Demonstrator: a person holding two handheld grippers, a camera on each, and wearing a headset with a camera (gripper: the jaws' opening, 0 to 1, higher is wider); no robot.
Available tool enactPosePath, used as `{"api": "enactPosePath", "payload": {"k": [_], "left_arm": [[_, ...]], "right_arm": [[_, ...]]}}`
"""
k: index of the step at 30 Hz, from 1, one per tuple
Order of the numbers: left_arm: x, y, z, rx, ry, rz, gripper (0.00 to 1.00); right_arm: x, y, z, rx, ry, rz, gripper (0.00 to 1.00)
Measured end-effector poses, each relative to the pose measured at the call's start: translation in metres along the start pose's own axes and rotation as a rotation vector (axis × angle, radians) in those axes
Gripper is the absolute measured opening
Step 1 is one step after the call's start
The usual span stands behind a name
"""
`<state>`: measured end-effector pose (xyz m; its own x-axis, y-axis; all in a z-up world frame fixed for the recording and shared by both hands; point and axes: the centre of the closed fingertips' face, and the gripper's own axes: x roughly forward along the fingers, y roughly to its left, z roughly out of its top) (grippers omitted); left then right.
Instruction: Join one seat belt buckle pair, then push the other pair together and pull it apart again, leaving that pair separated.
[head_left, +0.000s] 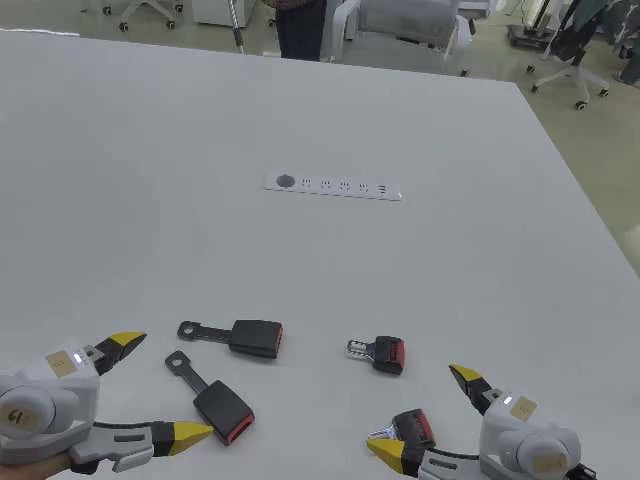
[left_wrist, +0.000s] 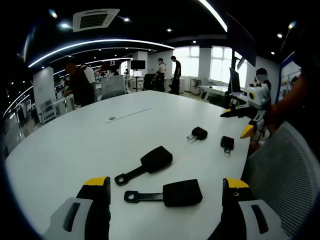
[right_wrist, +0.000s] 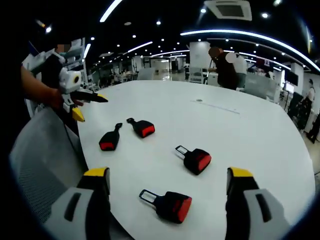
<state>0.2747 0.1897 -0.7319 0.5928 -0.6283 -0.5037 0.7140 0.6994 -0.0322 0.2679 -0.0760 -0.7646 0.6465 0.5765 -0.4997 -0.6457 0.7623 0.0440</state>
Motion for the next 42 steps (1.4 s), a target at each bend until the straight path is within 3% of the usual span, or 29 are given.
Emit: {"api": "enactPosePath", "payload": {"k": [42], "left_arm": [[0.0011, 0.0015, 0.0020, 0.008, -0.005, 0.002, 0.96]], "right_arm": [[0.0016, 0.0030, -0.0001, -0.009, 0.001, 0.020, 0.99]]}}
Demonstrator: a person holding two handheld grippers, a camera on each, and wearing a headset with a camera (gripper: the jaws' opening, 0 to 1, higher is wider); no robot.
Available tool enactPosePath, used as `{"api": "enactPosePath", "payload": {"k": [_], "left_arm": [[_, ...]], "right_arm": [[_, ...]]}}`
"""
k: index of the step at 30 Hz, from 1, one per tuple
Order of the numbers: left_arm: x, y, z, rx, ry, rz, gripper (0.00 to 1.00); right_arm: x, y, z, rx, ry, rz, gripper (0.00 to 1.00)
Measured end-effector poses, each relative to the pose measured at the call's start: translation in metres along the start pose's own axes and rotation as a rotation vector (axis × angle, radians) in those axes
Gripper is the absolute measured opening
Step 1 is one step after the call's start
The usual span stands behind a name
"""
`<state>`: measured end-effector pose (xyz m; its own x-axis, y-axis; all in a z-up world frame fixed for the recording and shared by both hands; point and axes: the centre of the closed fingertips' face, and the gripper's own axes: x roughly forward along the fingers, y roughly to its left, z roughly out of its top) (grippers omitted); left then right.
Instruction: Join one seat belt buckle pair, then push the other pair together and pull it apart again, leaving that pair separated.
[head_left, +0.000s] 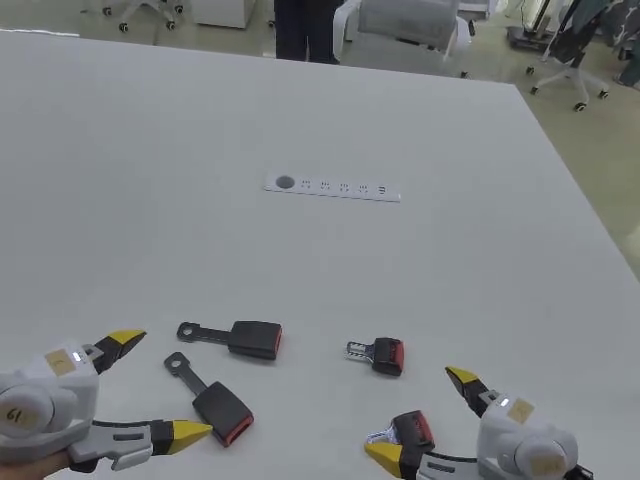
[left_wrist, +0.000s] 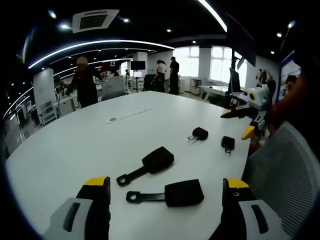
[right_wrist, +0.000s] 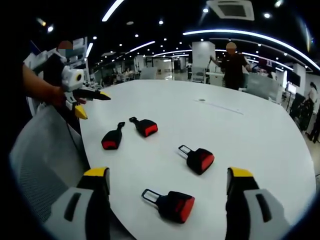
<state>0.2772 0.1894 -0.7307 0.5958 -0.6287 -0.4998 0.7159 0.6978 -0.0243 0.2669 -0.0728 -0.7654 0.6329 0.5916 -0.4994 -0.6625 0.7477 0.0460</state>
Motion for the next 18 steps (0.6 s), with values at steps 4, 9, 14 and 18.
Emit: {"api": "enactPosePath", "payload": {"k": [4, 9, 14, 18], "left_arm": [[-0.0006, 0.0001, 0.0010, -0.004, -0.003, 0.001, 0.96], [-0.0008, -0.0005, 0.0023, -0.005, -0.005, 0.000, 0.96], [-0.0010, -0.0006, 0.0026, -0.004, -0.006, 0.000, 0.96], [-0.0012, -0.0007, 0.0024, -0.004, -0.005, -0.001, 0.96]], "right_arm": [[-0.0002, 0.0002, 0.0008, 0.001, -0.002, 0.000, 0.99], [-0.0009, 0.0007, 0.0008, 0.002, -0.003, -0.002, 0.99], [-0.0012, 0.0008, 0.0016, 0.005, -0.006, -0.004, 0.99], [-0.0009, 0.0004, 0.0025, 0.004, -0.010, -0.006, 0.99]]}}
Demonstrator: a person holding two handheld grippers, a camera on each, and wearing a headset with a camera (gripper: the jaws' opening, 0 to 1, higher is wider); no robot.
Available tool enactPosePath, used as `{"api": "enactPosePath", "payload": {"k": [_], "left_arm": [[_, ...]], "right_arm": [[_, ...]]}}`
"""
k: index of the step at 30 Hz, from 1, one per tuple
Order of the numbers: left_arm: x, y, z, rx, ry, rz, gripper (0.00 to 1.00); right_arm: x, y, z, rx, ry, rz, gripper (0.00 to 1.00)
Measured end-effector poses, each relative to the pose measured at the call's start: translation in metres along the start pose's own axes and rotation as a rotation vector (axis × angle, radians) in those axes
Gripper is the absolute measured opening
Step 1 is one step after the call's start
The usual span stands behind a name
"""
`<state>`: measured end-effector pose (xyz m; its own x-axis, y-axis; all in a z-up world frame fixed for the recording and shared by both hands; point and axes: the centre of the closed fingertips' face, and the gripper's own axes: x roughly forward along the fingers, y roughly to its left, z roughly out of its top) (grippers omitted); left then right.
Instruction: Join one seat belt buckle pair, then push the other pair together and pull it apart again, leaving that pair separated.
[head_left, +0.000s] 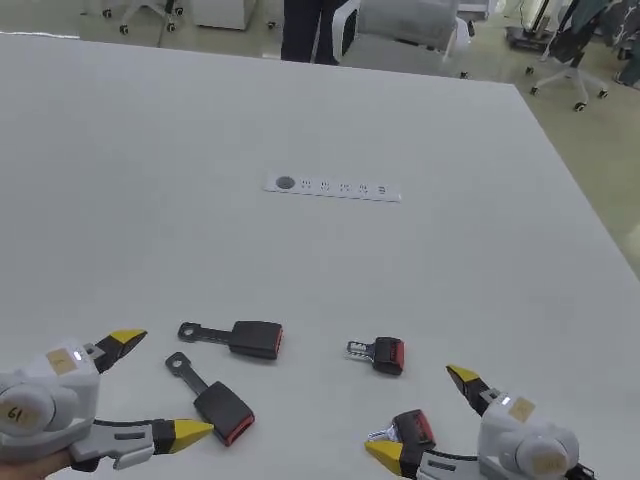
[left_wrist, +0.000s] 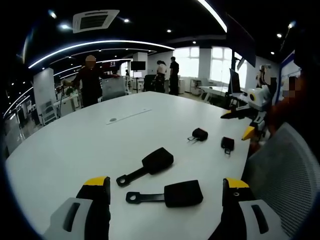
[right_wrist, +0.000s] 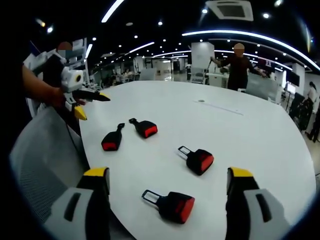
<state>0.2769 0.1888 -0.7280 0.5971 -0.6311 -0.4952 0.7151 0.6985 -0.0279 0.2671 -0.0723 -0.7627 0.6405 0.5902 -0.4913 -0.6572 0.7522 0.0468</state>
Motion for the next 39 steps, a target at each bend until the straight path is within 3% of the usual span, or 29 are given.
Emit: {"api": "enactPosePath", "payload": {"k": [20, 26, 39], "left_arm": [[-0.002, -0.002, 0.001, 0.003, -0.005, -0.003, 0.98], [0.000, -0.008, -0.005, 0.035, 0.022, -0.031, 1.00], [0.007, -0.004, -0.008, 0.055, 0.033, -0.053, 1.00]], "right_arm": [[-0.002, 0.004, -0.002, -0.016, 0.007, 0.022, 1.00], [-0.001, 0.005, -0.006, -0.026, 0.023, 0.034, 0.99], [0.001, 0.008, -0.012, -0.042, 0.049, 0.080, 0.99]]}}
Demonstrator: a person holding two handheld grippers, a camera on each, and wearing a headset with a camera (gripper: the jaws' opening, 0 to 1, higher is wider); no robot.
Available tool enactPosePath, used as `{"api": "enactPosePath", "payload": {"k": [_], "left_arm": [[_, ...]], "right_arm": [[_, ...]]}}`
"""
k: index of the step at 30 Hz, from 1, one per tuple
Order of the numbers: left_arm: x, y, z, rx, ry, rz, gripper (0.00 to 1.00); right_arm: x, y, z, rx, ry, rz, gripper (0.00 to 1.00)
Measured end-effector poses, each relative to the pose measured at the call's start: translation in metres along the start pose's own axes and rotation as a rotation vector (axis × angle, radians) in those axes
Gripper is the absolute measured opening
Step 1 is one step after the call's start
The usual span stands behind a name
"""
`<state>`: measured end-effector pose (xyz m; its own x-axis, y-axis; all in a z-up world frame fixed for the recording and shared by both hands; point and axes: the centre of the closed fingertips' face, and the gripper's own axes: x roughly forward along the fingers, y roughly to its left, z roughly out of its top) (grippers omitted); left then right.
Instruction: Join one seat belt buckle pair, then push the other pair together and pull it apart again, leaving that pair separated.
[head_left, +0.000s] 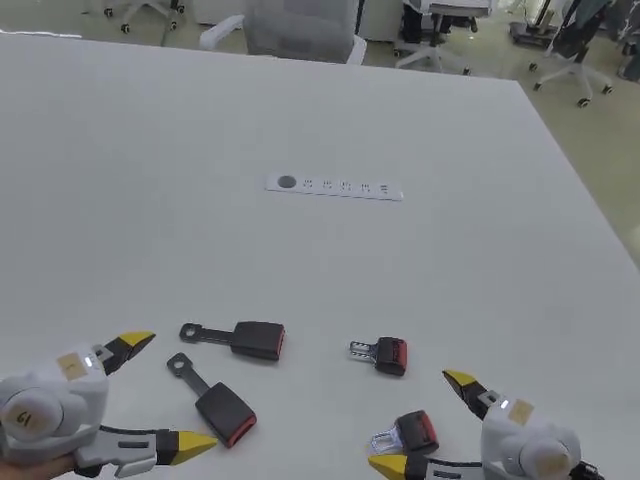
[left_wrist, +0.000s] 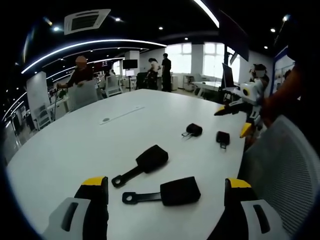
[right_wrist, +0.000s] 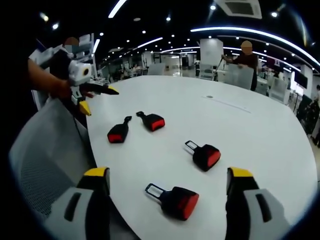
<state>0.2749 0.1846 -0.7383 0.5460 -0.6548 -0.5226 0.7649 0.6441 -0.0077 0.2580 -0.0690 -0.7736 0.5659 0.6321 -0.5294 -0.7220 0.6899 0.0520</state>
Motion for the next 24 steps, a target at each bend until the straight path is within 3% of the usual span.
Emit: {"api": "enactPosePath", "payload": {"k": [10, 24], "left_arm": [[0.013, -0.005, -0.008, 0.020, 0.030, -0.050, 0.99], [0.032, -0.019, -0.029, 0.088, 0.124, -0.166, 0.96]], "right_arm": [[0.004, 0.004, -0.013, -0.046, 0.061, 0.087, 0.96], [0.009, 0.003, -0.033, -0.155, 0.167, 0.222, 0.88]]}}
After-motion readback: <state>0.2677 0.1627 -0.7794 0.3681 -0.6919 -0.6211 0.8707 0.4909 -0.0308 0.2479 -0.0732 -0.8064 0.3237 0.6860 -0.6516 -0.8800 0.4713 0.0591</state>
